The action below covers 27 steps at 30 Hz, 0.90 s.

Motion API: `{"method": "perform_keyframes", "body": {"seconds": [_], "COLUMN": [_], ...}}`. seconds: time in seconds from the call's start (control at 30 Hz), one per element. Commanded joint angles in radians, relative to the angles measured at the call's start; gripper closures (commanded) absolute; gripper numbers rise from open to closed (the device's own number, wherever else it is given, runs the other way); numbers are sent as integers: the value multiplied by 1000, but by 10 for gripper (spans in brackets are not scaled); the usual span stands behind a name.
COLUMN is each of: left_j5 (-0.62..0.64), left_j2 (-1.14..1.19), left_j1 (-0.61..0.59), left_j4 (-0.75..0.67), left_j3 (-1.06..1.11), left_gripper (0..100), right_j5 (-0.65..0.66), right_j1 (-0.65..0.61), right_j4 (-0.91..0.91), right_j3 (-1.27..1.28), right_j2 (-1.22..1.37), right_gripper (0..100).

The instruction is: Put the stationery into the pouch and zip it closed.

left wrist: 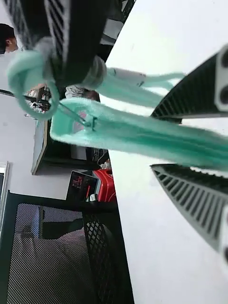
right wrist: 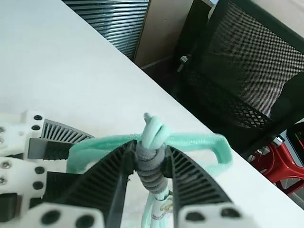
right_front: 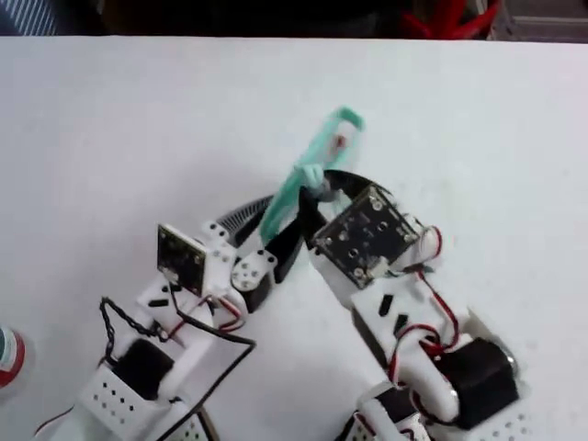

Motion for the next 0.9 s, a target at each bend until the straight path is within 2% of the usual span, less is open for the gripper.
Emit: {"method": "perform_keyframes", "body": {"seconds": [0.0, 0.1, 0.2, 0.37, 0.43, 0.63, 0.87], "left_j5": [11, 11, 5, -78, -89, -89, -92], "left_j2": [-18, -18, -18, -22, -22, -24, -24], "left_j1": [-15, -13, -13, -13, -13, -13, -13], "left_j4": [-29, -29, -31, -23, -20, 32, 32], "left_j3": [-3, -6, -6, -2, 0, -8, -8], "left_gripper": [854, 854, 855, 985, 976, 976, 976], "right_j5": [-2, -2, -2, -2, 2, 2, 6], "right_j1": [-61, -119, -127, -67, -27, 124, 237], "right_j4": [99, 209, 285, 343, 343, 219, 42], "right_j3": [-175, -287, -413, -512, -512, -448, -345], "right_j2": [65, 191, 289, 340, 348, 403, 429], "right_gripper": [981, 981, 981, 981, 981, 981, 981]}}
